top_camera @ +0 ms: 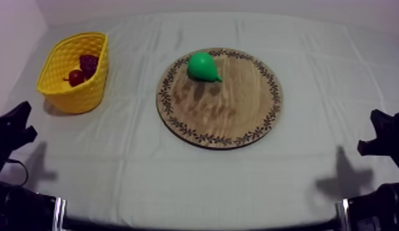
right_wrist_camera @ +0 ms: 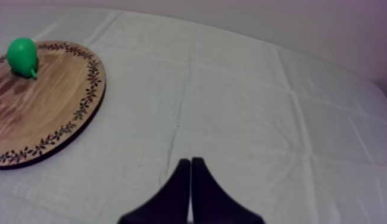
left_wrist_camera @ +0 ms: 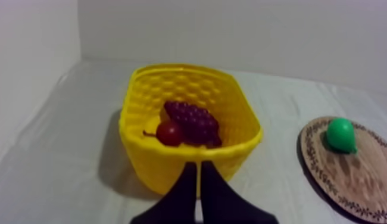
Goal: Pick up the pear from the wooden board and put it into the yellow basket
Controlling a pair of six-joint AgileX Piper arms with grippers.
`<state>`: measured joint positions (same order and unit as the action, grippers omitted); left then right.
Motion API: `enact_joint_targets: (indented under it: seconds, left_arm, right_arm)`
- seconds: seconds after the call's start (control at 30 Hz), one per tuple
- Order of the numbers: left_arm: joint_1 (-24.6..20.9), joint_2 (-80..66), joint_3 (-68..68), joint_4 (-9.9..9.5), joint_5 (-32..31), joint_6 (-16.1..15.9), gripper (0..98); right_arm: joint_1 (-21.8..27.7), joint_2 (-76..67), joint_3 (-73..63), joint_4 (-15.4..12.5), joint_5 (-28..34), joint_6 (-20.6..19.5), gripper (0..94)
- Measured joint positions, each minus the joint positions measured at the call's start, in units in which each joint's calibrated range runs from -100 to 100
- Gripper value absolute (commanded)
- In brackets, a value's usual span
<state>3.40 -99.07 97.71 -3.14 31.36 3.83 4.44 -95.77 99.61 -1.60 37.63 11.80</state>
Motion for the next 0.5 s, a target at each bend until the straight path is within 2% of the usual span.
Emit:
enact_joint_targets:
  seconds: [0.23, 0.5]
  left_arm:
    - [0.7, 6.7, -9.5, -0.21, 5.2, -0.3, 0.0]
    - [3.5, 18.6, -25.1, -0.04, 10.8, -0.2, 0.0]
  right_arm:
    - [0.0, 0.0, 0.0, 0.0, 0.0, 0.0, 0.5]
    - [0.0, 0.0, 0.0, 0.0, 0.0, 0.0, 0.5]
